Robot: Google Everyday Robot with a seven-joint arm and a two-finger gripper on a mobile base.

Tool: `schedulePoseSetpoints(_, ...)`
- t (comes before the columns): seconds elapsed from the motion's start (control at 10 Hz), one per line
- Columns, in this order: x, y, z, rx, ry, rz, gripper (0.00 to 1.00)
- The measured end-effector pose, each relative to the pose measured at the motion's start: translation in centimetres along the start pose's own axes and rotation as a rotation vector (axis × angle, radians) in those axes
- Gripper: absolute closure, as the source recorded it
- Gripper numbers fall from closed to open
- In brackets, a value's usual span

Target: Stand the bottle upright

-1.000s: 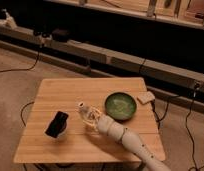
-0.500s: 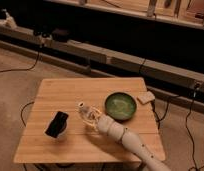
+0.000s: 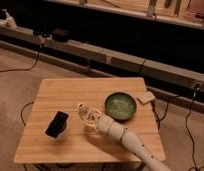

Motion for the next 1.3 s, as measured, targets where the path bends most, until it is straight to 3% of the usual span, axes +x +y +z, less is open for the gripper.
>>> schedulePoseSetpoints(1.0, 0.0, 0.0, 0.0, 0.000, 0.000, -0.001, 0.54)
schedulePoseSetpoints(1.3, -1.2, -0.2, 0.0, 0.001, -0.001, 0.000, 0.54)
